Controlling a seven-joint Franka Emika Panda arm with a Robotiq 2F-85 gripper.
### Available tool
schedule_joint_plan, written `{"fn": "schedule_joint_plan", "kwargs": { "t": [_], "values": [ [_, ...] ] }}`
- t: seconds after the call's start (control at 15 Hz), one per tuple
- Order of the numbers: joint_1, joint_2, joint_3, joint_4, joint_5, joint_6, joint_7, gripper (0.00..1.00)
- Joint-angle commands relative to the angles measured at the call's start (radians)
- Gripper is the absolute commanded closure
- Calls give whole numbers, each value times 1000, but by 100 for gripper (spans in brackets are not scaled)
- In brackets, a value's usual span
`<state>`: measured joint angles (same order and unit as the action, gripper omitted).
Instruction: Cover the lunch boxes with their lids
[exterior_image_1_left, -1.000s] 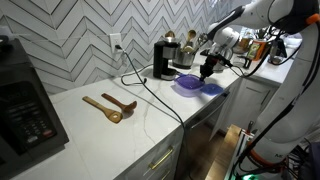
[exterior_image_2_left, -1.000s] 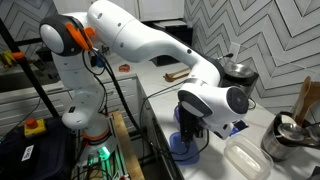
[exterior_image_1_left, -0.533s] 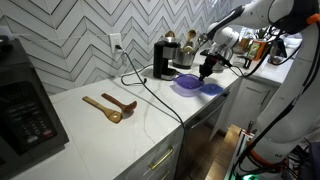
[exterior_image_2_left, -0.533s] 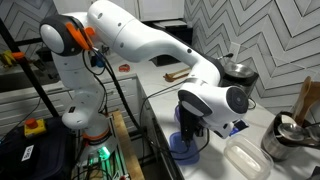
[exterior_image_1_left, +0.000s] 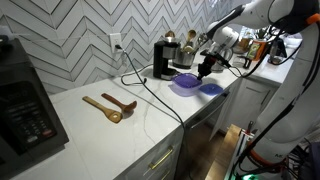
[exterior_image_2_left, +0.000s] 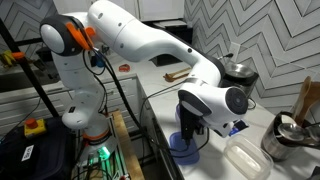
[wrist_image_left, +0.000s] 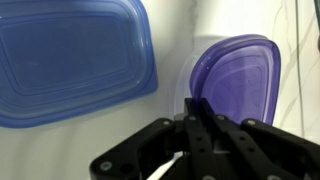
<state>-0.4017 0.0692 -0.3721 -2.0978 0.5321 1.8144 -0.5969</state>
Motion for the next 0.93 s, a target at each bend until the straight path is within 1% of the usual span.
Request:
{"fn": "schedule_joint_plan", "kwargs": {
  "t": [0.0, 0.87],
  "values": [
    [-6, -13, 3, -18, 18, -14, -26, 98],
    [-4, -2, 6, -20, 8, 2, -15, 98]
  ]
}}
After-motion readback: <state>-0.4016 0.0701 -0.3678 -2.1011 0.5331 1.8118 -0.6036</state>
